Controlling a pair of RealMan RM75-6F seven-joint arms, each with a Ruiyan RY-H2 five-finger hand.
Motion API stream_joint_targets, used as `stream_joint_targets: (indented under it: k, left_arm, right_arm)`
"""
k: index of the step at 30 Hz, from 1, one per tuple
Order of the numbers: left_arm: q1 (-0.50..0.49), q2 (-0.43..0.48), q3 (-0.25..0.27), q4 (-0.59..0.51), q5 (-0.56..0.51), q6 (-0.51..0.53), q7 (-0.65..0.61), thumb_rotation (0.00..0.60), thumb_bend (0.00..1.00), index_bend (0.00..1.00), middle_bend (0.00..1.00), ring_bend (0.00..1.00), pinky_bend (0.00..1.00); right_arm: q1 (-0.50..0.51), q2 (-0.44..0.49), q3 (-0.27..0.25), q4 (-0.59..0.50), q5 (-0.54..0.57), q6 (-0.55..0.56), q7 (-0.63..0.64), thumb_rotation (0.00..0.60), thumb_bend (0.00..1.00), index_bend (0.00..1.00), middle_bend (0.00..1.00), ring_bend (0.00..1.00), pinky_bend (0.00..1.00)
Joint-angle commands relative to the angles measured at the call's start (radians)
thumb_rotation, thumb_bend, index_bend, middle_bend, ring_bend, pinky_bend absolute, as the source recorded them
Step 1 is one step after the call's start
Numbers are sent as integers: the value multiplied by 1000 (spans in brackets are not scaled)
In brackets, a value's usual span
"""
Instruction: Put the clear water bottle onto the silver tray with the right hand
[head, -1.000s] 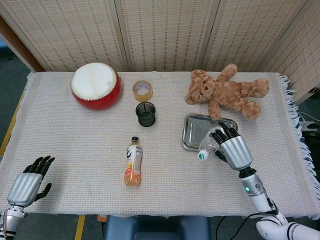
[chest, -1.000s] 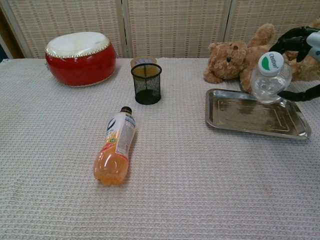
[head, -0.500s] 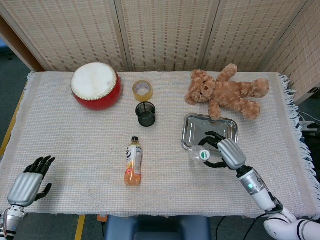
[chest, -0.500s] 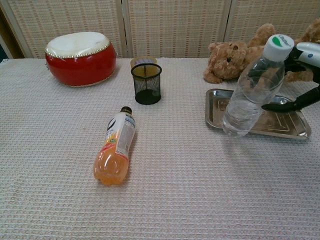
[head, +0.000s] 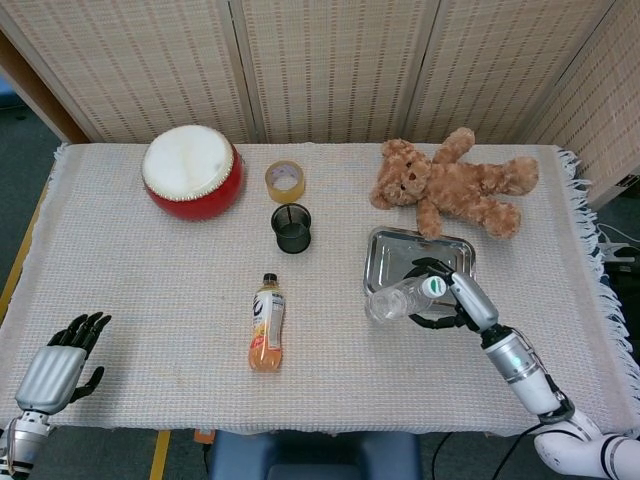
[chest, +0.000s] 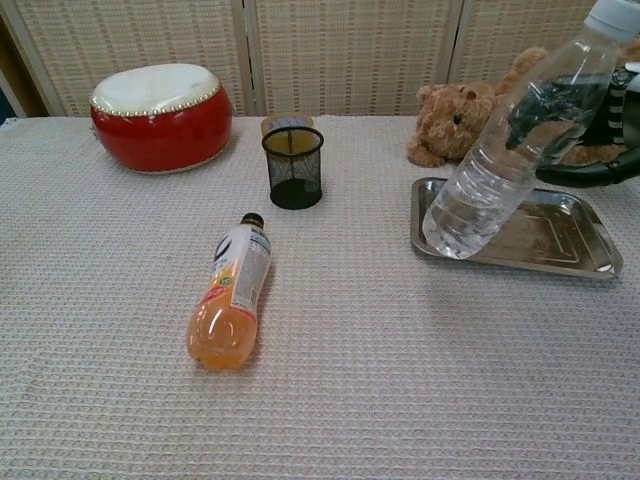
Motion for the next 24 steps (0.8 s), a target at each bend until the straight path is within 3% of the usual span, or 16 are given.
stream_joint_targets:
  k: [1,5,9,15,22,24]
  left_arm:
    - [0,0,-1,0,-1,1,2,600,417,0,47,48,234]
    - [2,0,-2,-1,-3,3,1,600,417,0,47,47,234]
    - [2,0,-1,1,0,4,2,600,417,0,47,48,234]
    - [2,0,-1,1,2,5,2,600,417,0,48,47,234]
    - [2,0,-1,0,0,3,4,600,416,0,47,47,234]
    - [1,0,0,-1,0,1,3,600,417,0,47,47,234]
  right_arm:
    - [-51,-187,100,198,70,228,-992,600,0,716,478,168,413]
    - [-53,-230,105,256,53,278,-1056,600,0,716,478,168,413]
    - [-53,-213,81,220,54,237,-986,600,0,715,478,168,413]
    - [-29,-83,14,49,35,86,-644,600,0,715,478,175,413]
    - [30,57,-70,-52,-42,-29,-15,600,0,711,478,176,415]
    - [35,63,-74,-21,-52,-27,3,600,0,708,478,194,419]
